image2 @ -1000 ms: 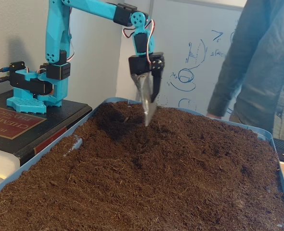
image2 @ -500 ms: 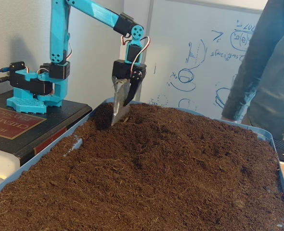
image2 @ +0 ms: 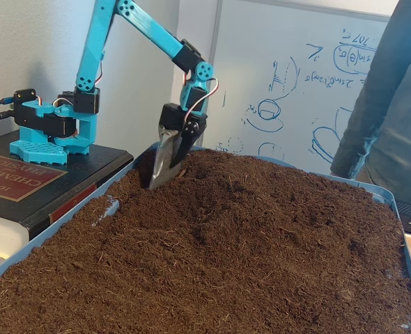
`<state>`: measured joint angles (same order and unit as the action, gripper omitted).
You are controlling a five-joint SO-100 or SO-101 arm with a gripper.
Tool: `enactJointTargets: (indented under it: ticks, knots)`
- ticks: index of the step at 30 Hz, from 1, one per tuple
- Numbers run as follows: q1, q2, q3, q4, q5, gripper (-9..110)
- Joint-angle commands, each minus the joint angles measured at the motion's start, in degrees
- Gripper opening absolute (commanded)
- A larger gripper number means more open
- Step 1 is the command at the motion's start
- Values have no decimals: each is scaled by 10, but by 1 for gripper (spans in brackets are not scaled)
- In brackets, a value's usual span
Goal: Build a berm.
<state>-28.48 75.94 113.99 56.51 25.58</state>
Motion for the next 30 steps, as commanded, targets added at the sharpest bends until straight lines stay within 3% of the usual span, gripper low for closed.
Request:
enactJointTargets:
  ticks: [1, 9, 18, 30]
  knots:
    - [-15, -10, -10, -72, 7, 1]
    - [-12, -29, -14, -163, -2, 1]
    - [6, -17, -84, -165, -4, 1]
    - [70, 17, -120, -165, -119, 1]
